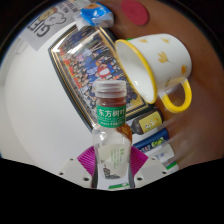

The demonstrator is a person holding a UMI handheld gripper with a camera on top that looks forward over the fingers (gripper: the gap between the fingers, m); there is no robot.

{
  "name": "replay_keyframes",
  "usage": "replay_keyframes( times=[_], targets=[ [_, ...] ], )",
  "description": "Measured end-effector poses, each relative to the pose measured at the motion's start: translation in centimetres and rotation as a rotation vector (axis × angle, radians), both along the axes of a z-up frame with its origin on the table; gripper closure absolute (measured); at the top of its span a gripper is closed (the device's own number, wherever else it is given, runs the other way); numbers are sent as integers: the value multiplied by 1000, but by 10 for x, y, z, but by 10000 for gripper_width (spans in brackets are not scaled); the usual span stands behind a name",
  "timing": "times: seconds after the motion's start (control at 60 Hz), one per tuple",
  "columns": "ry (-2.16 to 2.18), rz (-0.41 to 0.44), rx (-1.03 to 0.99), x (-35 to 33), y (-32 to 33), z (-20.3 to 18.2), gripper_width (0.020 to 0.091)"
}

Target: Pour water

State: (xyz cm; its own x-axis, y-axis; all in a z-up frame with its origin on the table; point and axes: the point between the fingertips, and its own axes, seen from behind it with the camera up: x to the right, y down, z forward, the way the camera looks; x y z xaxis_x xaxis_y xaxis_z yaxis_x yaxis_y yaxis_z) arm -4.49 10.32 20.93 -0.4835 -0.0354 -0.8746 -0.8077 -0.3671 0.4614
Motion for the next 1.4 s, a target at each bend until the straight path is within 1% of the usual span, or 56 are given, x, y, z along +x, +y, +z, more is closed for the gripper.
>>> replay_keyframes(
  times=[0.083, 0.183, 0.25, 0.4, 0.433, 0.517, 0.567, 0.7, 0.8, 0.917, 1.067, 1.1, 1.133, 1.183, 1.217, 1.3, 1.35, 1.367, 1.4],
  targets=[
    [-226, 32, 5, -6, -5, -5, 685],
    [-563, 36, 37, 4, -12, -1, 684],
    [-783, 7, 74, 23, -14, 11, 686],
    [-1298, -110, 145, 93, -14, 40, 684],
    [-1393, -146, 155, 114, -15, 41, 681],
    [-1632, -184, 134, 159, -5, 41, 682],
    [-1775, -200, 129, 185, -6, 28, 683],
    [-2077, -131, 66, 236, 6, -26, 683],
    [-2119, -61, 29, 250, 14, -69, 684],
    [-2094, 0, 8, 258, 18, -113, 683],
    [-2087, 56, 0, 261, 19, -152, 682],
    [-2082, 73, -7, 261, 16, -159, 668],
    [-2067, 44, 12, 261, 18, -156, 678],
    [-2057, 45, 17, 261, 17, -157, 671],
    [-2061, 49, 25, 261, 17, -156, 655],
    [-2061, 58, 27, 260, 16, -158, 586],
    [-2057, 79, 16, 260, 14, -159, 543],
    [-2055, 88, 8, 260, 12, -160, 511],
    [-2052, 110, -3, 259, 9, -160, 395]
  ],
)
